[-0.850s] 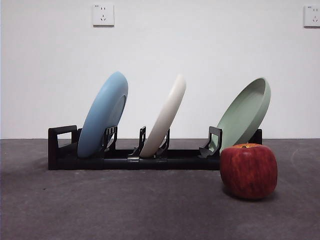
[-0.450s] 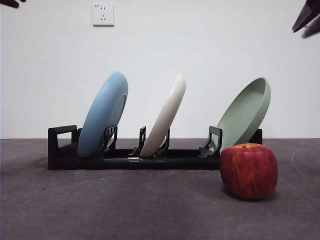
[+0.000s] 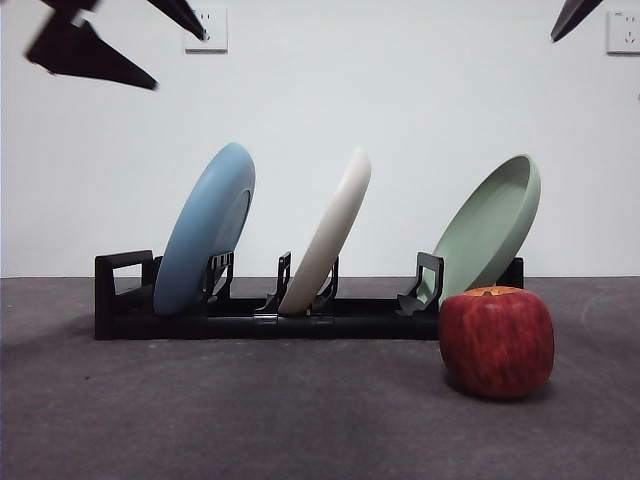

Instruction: Take the blue plate from the plate rack,put the plate on the table,take the apple from the table,put the apple in the plate

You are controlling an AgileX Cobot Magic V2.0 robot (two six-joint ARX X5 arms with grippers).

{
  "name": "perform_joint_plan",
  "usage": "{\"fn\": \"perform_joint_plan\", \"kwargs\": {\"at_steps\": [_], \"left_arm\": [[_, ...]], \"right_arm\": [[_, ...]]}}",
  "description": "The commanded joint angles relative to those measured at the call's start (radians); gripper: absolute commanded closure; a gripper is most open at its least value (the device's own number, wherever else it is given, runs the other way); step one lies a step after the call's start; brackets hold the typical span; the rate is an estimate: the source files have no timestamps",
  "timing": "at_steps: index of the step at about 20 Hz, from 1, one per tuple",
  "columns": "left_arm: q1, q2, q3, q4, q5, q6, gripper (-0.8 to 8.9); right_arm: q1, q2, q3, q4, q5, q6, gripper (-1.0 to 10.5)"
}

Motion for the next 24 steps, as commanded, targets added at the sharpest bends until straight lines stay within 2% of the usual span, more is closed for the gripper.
{"fn": "perform_joint_plan", "kwargs": {"at_steps": [1,5,11,12,14,15,24], "left_arm": [[-0.04,0.095,0.084,-0.031,-0.033,0.079,4.07],[-0.078,0.236,0.183,-0.076,-0.077,0.097,4.08],[-0.087,0.328,0.188,-0.077,-0.107,0.097,4.11],[-0.087,0.332,0.188,-0.077,-0.106,0.097,4.69],[-0.089,0.333,0.188,-0.074,-0.104,0.116,7.41],[-0.09,0.333,0.188,-0.073,-0.103,0.129,8.34],[-0.09,0.328,0.228,-0.095,-0.097,0.134,8.22]], "right_arm": [[0.001,0.0,0.005,0.005,-0.001,0.01,4.4],[0.001,0.0,0.005,0.005,-0.001,0.01,4.4],[0.001,0.0,0.005,0.005,-0.001,0.01,4.4],[0.001,0.0,0.005,0.005,0.0,0.01,4.4],[0.001,0.0,0.005,0.005,0.0,0.01,4.4],[0.001,0.0,0.005,0.005,0.0,0.01,4.4],[0.001,0.0,0.005,0.005,0.001,0.01,4.4]]}}
